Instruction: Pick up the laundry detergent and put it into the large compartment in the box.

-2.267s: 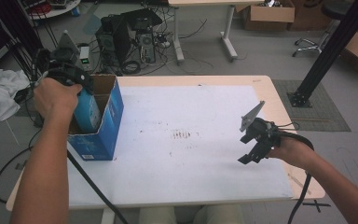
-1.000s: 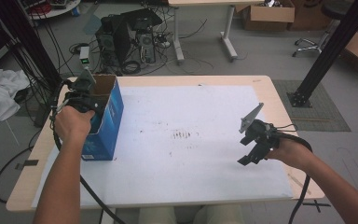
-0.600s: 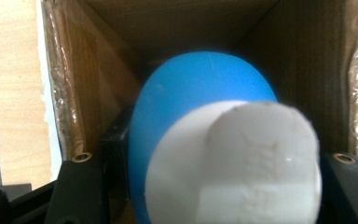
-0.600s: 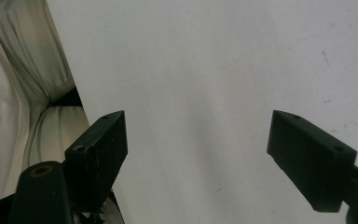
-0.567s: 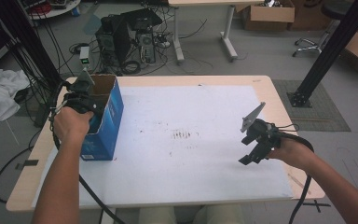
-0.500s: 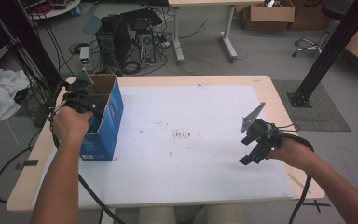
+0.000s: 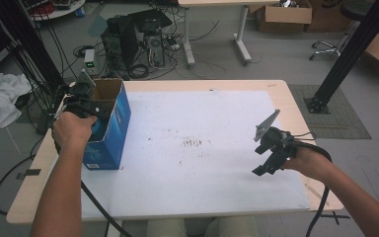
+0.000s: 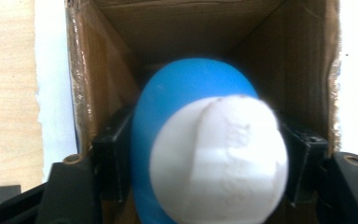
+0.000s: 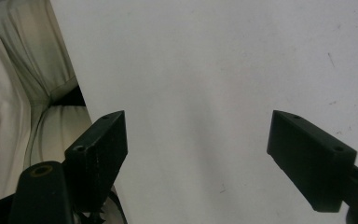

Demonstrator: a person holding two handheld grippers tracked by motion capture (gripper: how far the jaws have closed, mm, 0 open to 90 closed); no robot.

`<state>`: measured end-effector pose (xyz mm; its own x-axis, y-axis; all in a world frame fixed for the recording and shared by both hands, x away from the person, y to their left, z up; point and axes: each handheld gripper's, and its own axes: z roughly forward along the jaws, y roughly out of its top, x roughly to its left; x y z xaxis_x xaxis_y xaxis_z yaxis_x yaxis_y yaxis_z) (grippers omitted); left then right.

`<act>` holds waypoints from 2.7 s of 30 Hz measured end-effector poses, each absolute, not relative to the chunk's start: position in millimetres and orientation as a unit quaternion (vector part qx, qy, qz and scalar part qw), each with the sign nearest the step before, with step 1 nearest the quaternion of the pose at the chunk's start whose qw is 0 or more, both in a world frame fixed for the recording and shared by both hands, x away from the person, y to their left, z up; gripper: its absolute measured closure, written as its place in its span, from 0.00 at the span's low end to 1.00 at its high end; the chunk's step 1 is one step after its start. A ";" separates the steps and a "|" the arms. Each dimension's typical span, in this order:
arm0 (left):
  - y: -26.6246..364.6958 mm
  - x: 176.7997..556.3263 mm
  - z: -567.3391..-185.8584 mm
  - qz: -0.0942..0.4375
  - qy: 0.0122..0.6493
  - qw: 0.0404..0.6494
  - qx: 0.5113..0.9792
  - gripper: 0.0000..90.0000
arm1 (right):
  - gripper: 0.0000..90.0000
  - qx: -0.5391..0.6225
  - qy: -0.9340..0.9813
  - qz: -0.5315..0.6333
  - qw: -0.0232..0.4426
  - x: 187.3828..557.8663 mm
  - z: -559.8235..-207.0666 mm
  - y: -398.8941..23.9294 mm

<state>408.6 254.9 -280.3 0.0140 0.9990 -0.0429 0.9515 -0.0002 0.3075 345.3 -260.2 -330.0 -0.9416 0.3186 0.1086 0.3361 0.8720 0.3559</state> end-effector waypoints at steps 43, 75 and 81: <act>242.5 402.3 -199.2 0.139 0.650 0.163 0.729 0.30 | 0.22 -0.167 -0.968 -0.188 0.019 343.2 -323.8 -258.6; 131.5 426.0 -160.6 0.153 0.502 0.200 0.827 0.20 | 0.22 -0.177 -0.966 -0.188 0.015 342.8 -319.4 -259.9; 108.3 430.6 -167.9 0.145 0.461 0.192 0.854 0.20 | 0.22 -0.176 -0.966 -0.188 0.018 344.8 -321.2 -256.8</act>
